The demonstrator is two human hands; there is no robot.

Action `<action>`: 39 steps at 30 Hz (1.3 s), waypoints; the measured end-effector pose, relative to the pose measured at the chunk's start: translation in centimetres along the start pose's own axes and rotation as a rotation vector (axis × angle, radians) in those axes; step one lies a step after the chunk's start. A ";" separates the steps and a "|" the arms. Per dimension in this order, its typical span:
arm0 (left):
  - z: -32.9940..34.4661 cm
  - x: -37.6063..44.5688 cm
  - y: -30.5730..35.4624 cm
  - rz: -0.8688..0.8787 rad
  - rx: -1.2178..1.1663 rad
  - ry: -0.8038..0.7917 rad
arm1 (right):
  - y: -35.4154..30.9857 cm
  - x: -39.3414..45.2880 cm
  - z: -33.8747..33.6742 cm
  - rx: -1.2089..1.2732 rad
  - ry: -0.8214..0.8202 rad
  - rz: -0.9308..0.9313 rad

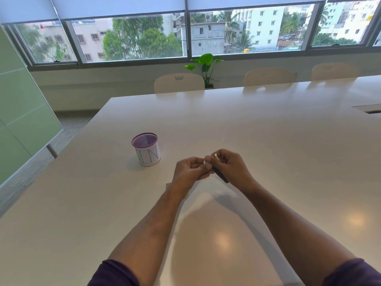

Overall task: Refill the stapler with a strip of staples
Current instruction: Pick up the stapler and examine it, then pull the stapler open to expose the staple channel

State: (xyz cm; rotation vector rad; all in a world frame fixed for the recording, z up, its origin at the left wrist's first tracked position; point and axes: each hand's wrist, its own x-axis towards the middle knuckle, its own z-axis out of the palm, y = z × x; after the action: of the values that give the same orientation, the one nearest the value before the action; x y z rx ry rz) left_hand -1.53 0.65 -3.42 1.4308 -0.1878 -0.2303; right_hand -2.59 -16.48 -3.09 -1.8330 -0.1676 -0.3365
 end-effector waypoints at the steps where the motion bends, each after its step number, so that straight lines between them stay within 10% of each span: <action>1: 0.1 -0.1 0.0 -0.001 -0.022 0.011 | 0.0 0.0 -0.1 -0.019 0.002 -0.004; 16: 2.0 0.5 0.5 0.112 0.025 0.202 | -0.3 0.5 1.7 -0.045 0.167 0.011; 22: 0.6 -0.1 0.0 0.078 -0.221 0.290 | 0.2 2.8 -1.0 0.368 0.422 0.191; 32: -2.3 1.8 1.6 0.052 -0.286 0.188 | 2.3 1.0 -2.0 0.714 0.240 0.603; 39: -3.2 2.5 2.5 0.207 0.937 0.041 | 2.2 0.6 -3.5 0.650 0.167 0.554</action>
State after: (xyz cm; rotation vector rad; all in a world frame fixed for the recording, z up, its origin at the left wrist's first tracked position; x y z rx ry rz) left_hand 1.83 3.36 -1.43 2.3224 -0.4436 0.0828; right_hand -1.92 -20.48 -4.02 -1.1366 0.3155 -0.0279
